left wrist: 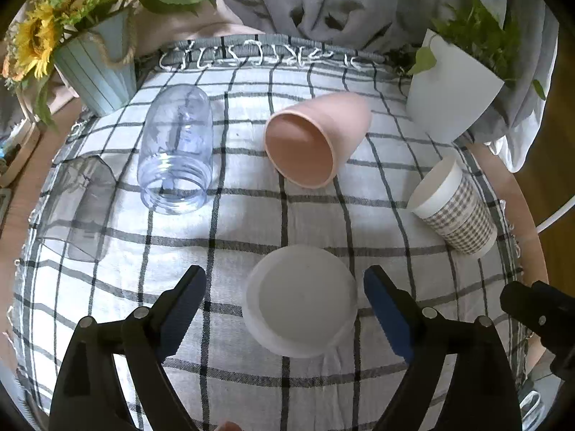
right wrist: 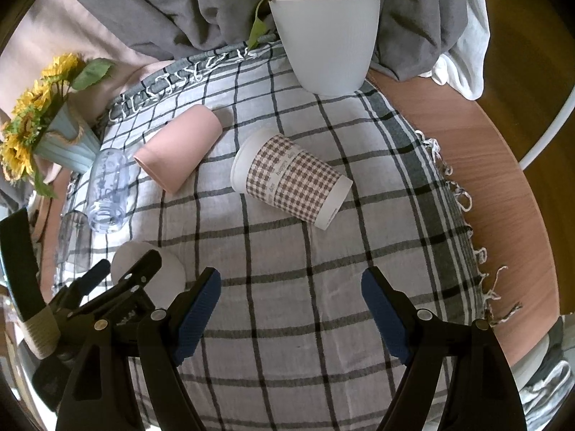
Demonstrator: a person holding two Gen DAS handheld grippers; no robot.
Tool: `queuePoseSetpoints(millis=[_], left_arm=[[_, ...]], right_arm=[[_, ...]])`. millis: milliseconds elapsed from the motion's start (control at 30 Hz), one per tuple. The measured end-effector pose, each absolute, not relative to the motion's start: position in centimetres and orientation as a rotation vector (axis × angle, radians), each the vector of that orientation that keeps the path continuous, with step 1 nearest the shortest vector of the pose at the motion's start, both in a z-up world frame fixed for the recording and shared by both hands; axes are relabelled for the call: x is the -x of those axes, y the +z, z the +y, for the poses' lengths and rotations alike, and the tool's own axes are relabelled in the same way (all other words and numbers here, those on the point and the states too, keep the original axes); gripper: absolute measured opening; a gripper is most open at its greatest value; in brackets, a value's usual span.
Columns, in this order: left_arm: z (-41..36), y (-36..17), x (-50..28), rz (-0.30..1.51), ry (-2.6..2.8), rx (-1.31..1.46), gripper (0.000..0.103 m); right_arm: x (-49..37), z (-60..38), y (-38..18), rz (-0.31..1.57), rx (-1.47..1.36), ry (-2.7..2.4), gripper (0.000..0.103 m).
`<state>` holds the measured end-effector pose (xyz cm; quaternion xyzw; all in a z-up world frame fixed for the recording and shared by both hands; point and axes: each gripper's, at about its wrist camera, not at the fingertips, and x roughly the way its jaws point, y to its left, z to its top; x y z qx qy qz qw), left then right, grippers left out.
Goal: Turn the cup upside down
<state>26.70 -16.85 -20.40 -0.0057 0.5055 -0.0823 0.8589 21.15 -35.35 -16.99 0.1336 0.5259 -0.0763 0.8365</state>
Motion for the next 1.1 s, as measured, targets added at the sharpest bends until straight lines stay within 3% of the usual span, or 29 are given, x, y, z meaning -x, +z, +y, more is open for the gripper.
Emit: queuePoseSetpoints(millis=[200,633,1100], left_arm=[[-16.7,-19.1,-25.8,1.028,-0.146,0.016,0.102],[-14.6,-15.3,-20.9,0.967,-0.044,-0.05,0.102],[-10.9,-8.0,-11.9,0.872,-0.055,-0.066,0.102]], right_arm=[[-20.8,-35.5,-16.3,1.086,-0.274,-0.142,0.089],[-18.0,-34.9,-14.1,1.032,-0.268,-0.129,0.091],[-9.5,-30.5,-8.0,0.874,-0.244,-0.139,0.094]])
